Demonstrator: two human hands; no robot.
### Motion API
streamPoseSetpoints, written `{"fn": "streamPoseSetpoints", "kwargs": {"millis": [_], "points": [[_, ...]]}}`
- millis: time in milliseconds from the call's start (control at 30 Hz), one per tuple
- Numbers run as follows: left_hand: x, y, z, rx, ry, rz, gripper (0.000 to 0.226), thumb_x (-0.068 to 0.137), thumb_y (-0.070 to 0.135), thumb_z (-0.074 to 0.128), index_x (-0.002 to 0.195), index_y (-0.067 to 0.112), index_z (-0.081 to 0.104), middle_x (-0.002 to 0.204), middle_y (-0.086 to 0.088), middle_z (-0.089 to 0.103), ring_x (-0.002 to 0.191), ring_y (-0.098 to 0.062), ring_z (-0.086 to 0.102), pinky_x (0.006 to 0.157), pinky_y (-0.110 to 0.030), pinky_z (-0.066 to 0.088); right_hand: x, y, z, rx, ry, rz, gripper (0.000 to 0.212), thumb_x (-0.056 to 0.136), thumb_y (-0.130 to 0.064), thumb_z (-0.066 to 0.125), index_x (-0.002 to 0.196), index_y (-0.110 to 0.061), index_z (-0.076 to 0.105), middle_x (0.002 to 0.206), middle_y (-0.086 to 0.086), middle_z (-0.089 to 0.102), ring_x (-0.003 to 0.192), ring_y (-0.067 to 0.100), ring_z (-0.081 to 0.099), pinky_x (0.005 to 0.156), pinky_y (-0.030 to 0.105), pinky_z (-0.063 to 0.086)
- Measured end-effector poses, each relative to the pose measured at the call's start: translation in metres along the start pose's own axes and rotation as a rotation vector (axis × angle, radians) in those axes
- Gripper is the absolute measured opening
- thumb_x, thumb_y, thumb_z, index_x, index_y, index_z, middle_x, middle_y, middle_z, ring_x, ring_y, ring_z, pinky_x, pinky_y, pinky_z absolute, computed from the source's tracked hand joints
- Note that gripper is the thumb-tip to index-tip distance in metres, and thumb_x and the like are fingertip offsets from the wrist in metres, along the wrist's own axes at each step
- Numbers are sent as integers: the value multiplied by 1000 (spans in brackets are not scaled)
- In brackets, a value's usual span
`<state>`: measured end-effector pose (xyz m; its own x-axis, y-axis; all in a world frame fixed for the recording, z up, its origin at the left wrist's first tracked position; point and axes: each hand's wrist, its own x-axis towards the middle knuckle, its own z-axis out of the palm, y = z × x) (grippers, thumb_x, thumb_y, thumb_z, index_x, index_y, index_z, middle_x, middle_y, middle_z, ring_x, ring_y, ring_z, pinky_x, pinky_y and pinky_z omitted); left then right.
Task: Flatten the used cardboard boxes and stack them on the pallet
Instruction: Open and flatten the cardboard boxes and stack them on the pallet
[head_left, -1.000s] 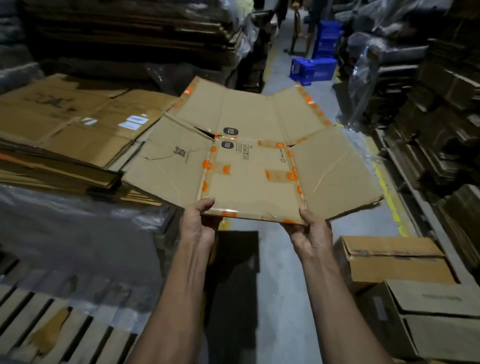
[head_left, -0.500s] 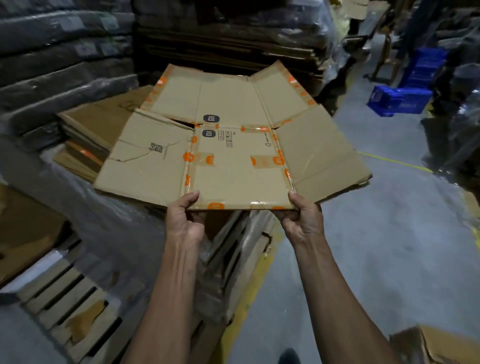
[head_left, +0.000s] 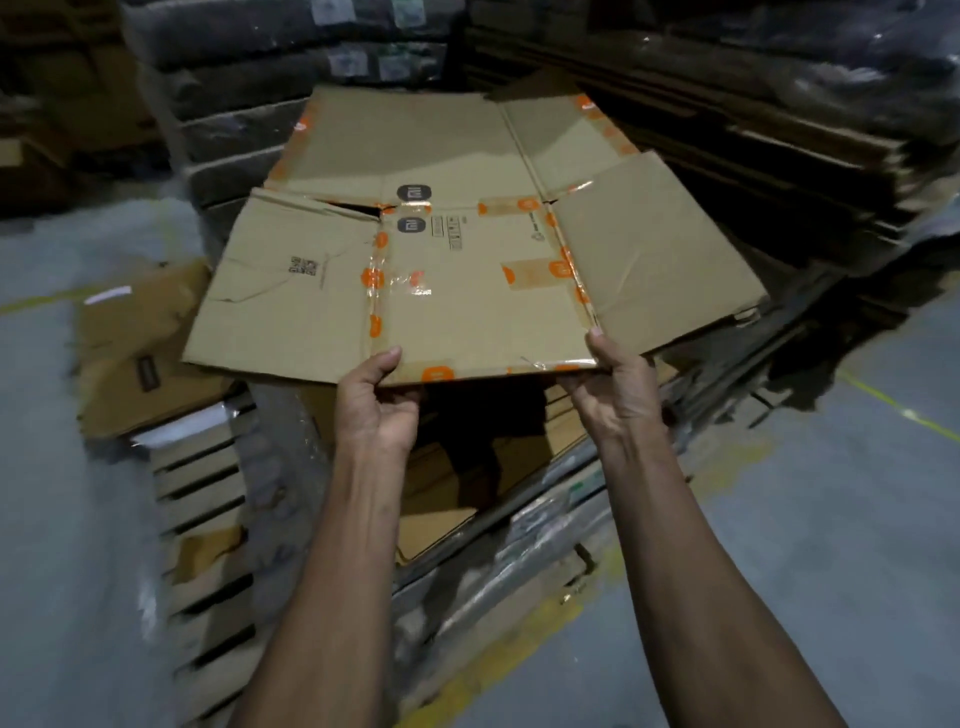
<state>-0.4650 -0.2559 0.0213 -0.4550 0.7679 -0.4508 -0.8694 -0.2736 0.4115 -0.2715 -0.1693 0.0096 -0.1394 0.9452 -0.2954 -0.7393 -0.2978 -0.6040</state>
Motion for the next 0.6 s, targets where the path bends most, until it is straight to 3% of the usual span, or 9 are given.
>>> {"fn": "streamPoseSetpoints", "kwargs": {"millis": [100,167,200,267,300,367,433,500,600], "points": [[10,-13,18,-67,-14,-8,20,89,-15,52,89,2,62,69,-13,73,57,-24,72,53,-37,61,32,-15,4,25,-7,25,13,95,-1,59,107,3,62,109,25,69,97,37,69,57,50,59],[24,-30,27,-106,6,-23,15,91,-12,54,93,2,62,74,-16,74,61,-27,73,49,-38,59,64,-18,2,65,35,56,29,95,-11,63,122,-1,56,114,26,69,99,39,71,60,53,59],[34,-40,26,-97,20,-27,12,92,-8,57,96,2,62,84,-18,75,71,-29,74,55,-38,60,78,-15,0,78,69,78,38,96,-17,64,129,-3,52,115,26,69,98,40,72,62,55,60],[58,-63,21,-20,114,-50,12,94,1,61,106,3,62,120,-19,68,107,-30,68,86,-41,58,100,-8,-5,38,130,143,44,99,-24,61,136,-6,48,117,26,68,97,38,72,68,58,60],[67,-73,16,16,173,-78,19,96,7,62,114,2,59,135,-20,60,121,-31,61,99,-41,52,108,-1,-10,-26,158,194,42,100,-21,60,137,-5,47,118,25,67,96,39,72,71,58,60],[75,-88,3,94,262,-154,40,99,19,61,130,-2,50,145,-24,49,133,-34,51,107,-42,45,116,10,-22,-229,205,299,33,100,-7,55,130,4,48,116,25,66,90,37,71,70,51,62],[78,-98,-6,153,261,-206,41,99,26,60,129,0,50,141,-28,50,127,-36,56,101,-41,51,121,19,-31,-404,243,330,28,99,6,51,127,7,47,114,30,63,84,36,69,58,42,62],[84,-103,-14,216,265,-202,36,99,29,60,125,5,54,132,-29,57,113,-34,64,83,-37,60,126,25,-36,-450,267,290,35,98,11,49,132,8,46,120,31,62,92,38,68,54,37,61],[89,-105,-8,255,261,-190,21,100,27,57,108,8,61,121,-29,62,90,-28,68,68,-30,61,130,26,-26,-426,318,206,37,96,15,49,133,13,46,126,33,59,110,44,65,82,41,60]]}}
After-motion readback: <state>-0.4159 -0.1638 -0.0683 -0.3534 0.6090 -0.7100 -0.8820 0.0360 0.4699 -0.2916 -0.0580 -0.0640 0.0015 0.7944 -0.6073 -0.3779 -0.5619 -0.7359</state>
